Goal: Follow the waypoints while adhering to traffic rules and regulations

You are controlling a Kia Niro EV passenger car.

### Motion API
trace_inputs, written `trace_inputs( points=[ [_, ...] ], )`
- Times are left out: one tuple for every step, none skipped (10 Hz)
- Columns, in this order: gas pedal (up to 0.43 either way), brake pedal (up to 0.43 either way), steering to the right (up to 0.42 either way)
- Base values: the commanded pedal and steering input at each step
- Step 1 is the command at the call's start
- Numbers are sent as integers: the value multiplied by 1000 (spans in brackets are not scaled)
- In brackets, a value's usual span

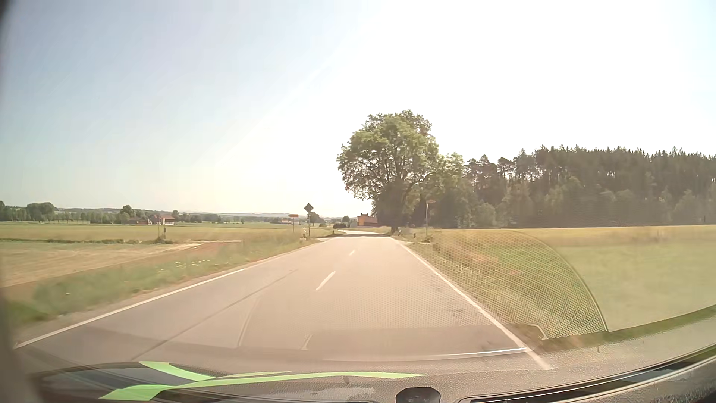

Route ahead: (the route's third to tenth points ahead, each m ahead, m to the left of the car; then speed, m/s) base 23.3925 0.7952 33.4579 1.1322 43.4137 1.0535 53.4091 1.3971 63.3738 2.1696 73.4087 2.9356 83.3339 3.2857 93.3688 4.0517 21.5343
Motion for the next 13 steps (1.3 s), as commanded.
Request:
trace_inputs(
  points=[
    [150,0,-3],
    [150,0,-3],
    [138,0,-3],
    [138,0,-4],
    [138,0,-4],
    [138,0,-4],
    [138,0,-5],
    [138,0,-6],
    [138,0,-6],
    [138,0,-6],
    [138,0,-6],
    [150,0,-6],
    [169,0,-6]
  ],
)
